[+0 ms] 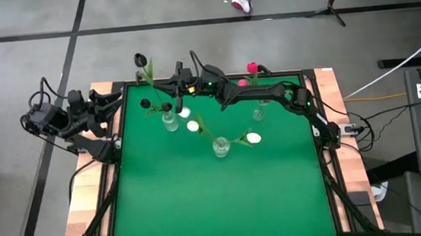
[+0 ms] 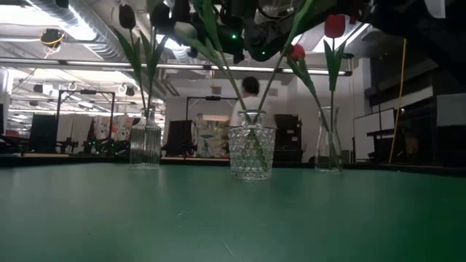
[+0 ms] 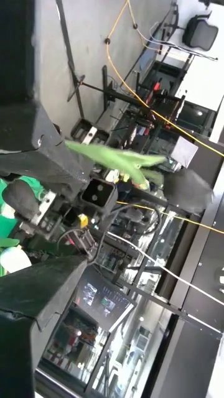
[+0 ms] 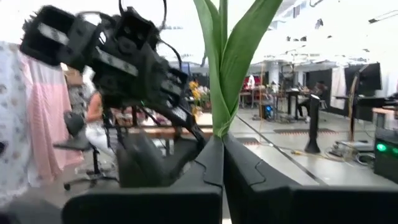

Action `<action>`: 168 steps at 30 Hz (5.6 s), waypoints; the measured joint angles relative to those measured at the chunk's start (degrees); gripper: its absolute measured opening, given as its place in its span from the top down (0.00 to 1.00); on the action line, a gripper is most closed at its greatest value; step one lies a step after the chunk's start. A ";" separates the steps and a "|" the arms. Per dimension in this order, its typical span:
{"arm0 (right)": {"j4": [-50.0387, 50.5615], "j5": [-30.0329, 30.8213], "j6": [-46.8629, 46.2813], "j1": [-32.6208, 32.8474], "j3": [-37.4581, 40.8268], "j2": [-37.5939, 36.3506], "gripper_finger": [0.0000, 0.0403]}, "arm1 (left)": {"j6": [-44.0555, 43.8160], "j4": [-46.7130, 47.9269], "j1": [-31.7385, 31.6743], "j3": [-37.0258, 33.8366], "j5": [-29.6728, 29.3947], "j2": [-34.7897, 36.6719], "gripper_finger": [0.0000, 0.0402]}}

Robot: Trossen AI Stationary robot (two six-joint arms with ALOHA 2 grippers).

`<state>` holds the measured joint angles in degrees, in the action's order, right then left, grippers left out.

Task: Sort flowers into vase by color
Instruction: Put the black tulip into the left transparent vase, then return to Home Position

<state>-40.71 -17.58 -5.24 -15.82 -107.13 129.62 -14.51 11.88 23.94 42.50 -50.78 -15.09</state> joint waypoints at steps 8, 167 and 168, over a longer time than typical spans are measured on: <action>3.26 -0.09 1.25 0.09 -0.02 -0.02 1.00 | 0.38 0.00 0.00 0.00 0.00 0.01 0.50; 33.18 -48.47 2.48 -13.27 -0.09 -41.71 0.57 | -1.54 -0.98 0.00 11.28 1.46 0.02 0.50; 34.15 -49.47 2.49 -14.10 -0.09 -42.49 0.57 | -0.47 -0.93 0.00 11.66 1.92 0.00 0.50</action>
<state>-6.56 -67.05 -2.75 -29.92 -107.22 87.13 -14.98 10.95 23.94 54.16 -48.86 -15.09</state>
